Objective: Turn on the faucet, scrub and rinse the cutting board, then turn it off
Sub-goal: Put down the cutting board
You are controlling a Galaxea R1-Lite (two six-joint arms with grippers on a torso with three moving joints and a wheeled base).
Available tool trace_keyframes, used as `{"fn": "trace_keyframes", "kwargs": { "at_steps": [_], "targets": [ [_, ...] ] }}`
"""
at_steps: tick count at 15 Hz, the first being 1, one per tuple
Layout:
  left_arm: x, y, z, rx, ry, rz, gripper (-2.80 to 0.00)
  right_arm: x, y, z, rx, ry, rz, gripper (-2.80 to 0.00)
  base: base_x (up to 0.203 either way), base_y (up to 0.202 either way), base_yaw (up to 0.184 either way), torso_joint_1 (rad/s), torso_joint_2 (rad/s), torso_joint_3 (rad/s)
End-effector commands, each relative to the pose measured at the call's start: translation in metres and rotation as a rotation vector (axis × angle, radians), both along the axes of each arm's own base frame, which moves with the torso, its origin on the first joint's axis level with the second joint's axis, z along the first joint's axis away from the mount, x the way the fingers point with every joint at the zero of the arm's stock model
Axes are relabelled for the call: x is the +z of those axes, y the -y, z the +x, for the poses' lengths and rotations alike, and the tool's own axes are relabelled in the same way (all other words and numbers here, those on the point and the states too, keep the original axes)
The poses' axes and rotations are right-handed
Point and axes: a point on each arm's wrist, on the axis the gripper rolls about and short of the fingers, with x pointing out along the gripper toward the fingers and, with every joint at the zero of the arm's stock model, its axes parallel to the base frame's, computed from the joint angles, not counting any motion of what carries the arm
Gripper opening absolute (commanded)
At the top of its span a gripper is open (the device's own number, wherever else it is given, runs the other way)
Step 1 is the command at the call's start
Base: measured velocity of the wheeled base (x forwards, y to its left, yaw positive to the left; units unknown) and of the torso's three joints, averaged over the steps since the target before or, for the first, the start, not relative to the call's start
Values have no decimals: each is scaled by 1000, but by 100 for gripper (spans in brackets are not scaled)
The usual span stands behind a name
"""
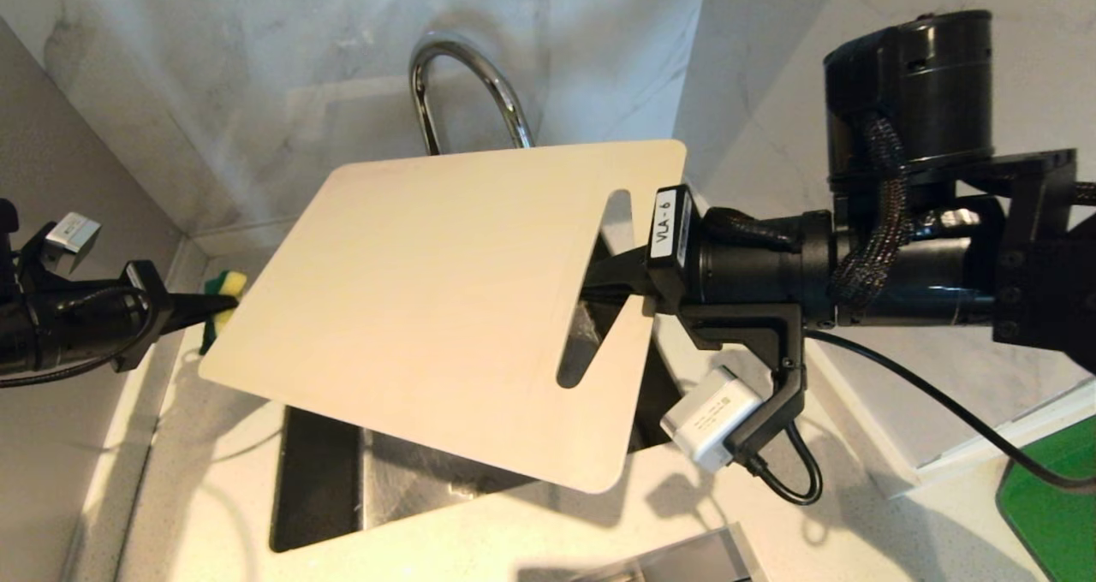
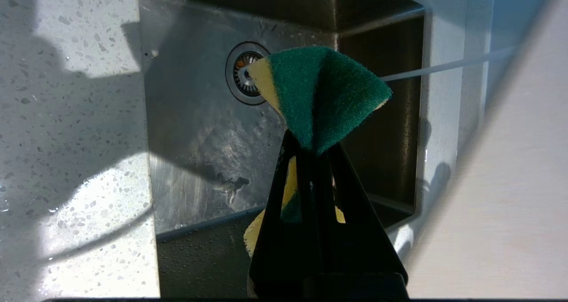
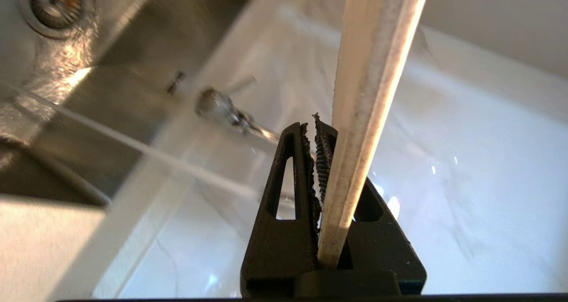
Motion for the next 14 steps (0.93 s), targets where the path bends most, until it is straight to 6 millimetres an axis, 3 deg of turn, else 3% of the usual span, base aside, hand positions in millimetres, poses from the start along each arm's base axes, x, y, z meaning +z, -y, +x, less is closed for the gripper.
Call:
{"fn": "trace_keyframes", "kwargs": {
  "at_steps": [1,8,12,14],
  "targets": [
    [0,0,0,-1,-1,-4,-280,21,13,-22,-6,61,47,-280,0,0,0,0,0,0],
    [-1,0,-2,12,-31,0,-280,53,39,-61,-152,54,245,-280,0,0,0,0,0,0],
    [-3,0,-4,21,-55,1,-280,44,47,-68,-262,118,462,-280,0,0,0,0,0,0],
    [-3,-1,-5,26,-57,2,-280,31,59,-82,-409,141,572,-280,0,0,0,0,0,0]
  ]
}}
